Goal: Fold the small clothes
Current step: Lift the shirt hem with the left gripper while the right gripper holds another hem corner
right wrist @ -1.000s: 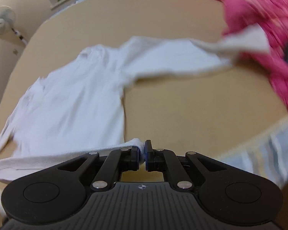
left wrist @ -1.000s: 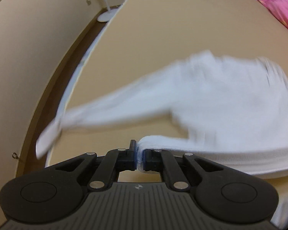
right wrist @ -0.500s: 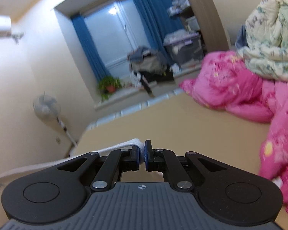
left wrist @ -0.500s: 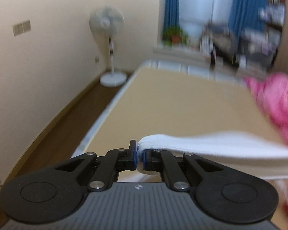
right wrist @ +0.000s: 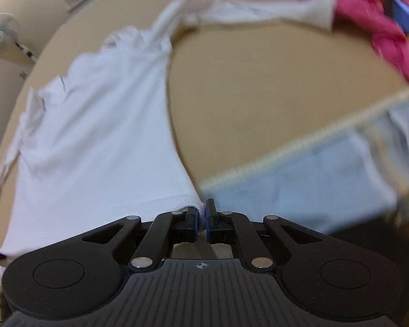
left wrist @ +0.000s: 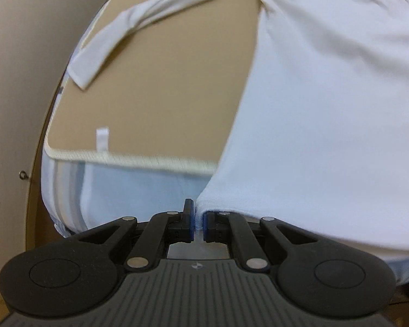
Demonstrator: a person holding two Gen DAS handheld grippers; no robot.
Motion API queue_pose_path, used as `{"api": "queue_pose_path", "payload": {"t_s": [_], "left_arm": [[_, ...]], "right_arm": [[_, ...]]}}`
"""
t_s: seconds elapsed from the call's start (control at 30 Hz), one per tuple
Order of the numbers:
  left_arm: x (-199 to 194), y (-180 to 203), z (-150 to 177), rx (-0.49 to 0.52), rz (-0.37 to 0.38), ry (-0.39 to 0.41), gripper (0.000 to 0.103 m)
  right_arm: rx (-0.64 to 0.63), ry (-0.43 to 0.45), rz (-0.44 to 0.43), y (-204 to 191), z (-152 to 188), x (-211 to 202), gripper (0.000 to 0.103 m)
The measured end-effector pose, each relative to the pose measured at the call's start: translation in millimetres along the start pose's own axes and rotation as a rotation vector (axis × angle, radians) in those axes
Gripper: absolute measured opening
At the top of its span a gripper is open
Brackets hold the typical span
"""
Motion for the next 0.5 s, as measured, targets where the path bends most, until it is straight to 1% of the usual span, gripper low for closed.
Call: {"api": "queue_pose_path", "payload": {"t_s": [0.1, 0.3, 0.37, 0.43, 0.47, 0.5], "left_arm": [[-4.2, 10.5, 19.6, 0.030, -0.022, 0.047, 0.007], [-17.3, 18.9, 29.0, 0.081, -0.070, 0.108, 0.007], [-11.3, 18.4, 35.8, 0.089, -0.092, 0.087, 0.006], [3.9, 10.9, 42.5, 0.081, -0.126, 0.036, 0.006], [12.3, 5.8, 46.5, 0.065, -0.127, 0.006, 0.006], [14.2, 1.0, 48.1, 0.045, -0.114, 0.015, 0.006]], "right_arm": [[0.001, 0.025, -0.009, 4.4, 7.4, -5.7, 0.004], [-0.106, 0.065, 0.009, 0.3, 5.6, -18.2, 0.004], [-0.136, 0.072, 0.023, 4.8, 13.7, -17.5, 0.004], [-0.163, 0.076, 0.053, 7.9, 19.3, -13.9, 0.004], [-0.169, 0.072, 0.065, 8.1, 22.4, -9.1, 0.004], [-0.164, 0.062, 0.073, 9.5, 24.4, -4.6, 0.004]]}}
Point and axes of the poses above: each gripper's, at about its wrist camera, not at the fingertips, and x roughly the way its jaws point, y to its right, z to its underside, the point moved 5 cm from there along x, roughly the way its jaws point, and after that the axes turned 6 degrees about z, right-handed, at the moved point
